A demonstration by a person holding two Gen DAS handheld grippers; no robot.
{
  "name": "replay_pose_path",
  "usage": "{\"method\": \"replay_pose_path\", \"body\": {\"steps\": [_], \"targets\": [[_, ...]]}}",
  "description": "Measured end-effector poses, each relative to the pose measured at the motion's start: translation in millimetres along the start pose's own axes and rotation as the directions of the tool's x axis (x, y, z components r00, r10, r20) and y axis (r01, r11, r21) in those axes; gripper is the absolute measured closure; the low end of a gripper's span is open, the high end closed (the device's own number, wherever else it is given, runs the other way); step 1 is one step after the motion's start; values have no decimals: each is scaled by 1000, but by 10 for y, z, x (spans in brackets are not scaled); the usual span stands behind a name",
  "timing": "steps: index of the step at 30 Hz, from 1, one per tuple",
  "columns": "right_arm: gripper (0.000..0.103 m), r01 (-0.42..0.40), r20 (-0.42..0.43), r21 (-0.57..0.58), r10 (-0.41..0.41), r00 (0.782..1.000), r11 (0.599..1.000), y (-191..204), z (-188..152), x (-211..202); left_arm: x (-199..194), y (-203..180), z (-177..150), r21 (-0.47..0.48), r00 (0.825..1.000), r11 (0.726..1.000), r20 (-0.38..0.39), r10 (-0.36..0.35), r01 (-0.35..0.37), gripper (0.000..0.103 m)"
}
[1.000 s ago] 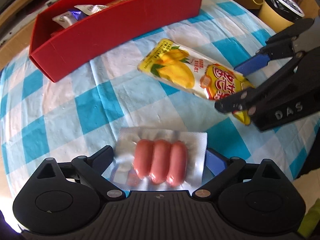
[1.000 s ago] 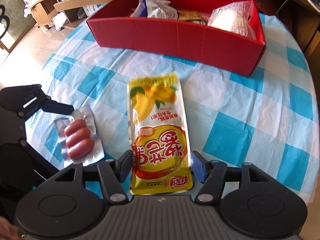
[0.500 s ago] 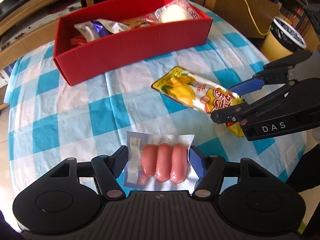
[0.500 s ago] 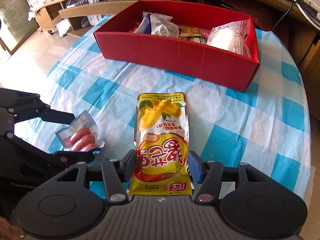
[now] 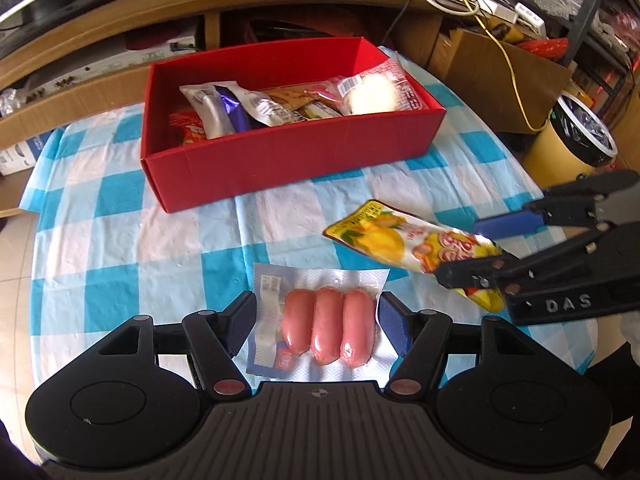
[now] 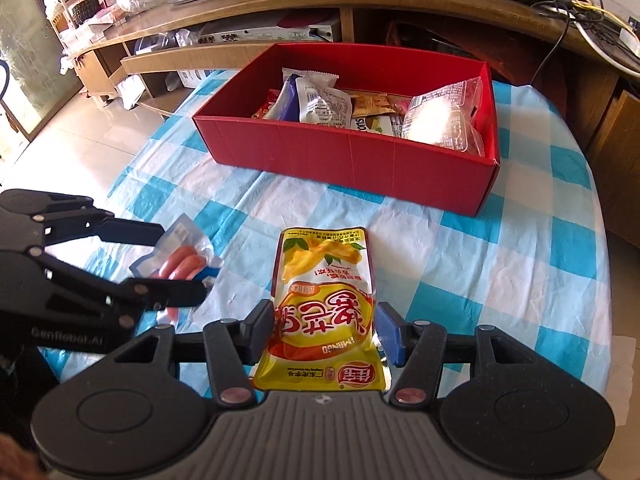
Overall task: Organize snacks
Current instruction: 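Lift the sausage pack with left gripper while right carries the mango pouch to the box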
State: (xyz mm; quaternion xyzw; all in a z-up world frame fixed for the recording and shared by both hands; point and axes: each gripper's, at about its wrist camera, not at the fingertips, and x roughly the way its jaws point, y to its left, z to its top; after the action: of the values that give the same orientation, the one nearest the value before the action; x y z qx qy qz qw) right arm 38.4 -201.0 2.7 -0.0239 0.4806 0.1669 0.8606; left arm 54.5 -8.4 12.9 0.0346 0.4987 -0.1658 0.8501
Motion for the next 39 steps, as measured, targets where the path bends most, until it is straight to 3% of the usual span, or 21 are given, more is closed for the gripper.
{"method": "replay_pose_path", "body": {"steps": [8,17,20,23,25,30,39], "targets": [[35,49,-114,-23,-52,992,999,15,-100,354,45,-27,-44,14,999,1000,-25,-23,23,30],[26,74,-101,-11,-75,992,997,7,114,515,24,13,-68,3,998,999,-25,-49,49,30],[17,61,-111,-36,-65,992,997,35,157,570,25,31,-64,-6,998,999,-26,-54,53,29],[18,95,-144,-54,-101,984,994,37,143,704,45,34,-65,-9,998,999,-34,-53,53,29],[27,109,-126,-71,-118,985,991,45,140,684,50,35,-66,-10,998,999,-37,-52,52,29],[39,60,-127,-36,-64,990,998,31,90,573,50,65,-56,-21,998,999,-35,-47,46,28],[40,22,-50,-9,-23,998,1000,65,73,246,0,125,-21,-56,999,998,-9,-37,36,28]]}}
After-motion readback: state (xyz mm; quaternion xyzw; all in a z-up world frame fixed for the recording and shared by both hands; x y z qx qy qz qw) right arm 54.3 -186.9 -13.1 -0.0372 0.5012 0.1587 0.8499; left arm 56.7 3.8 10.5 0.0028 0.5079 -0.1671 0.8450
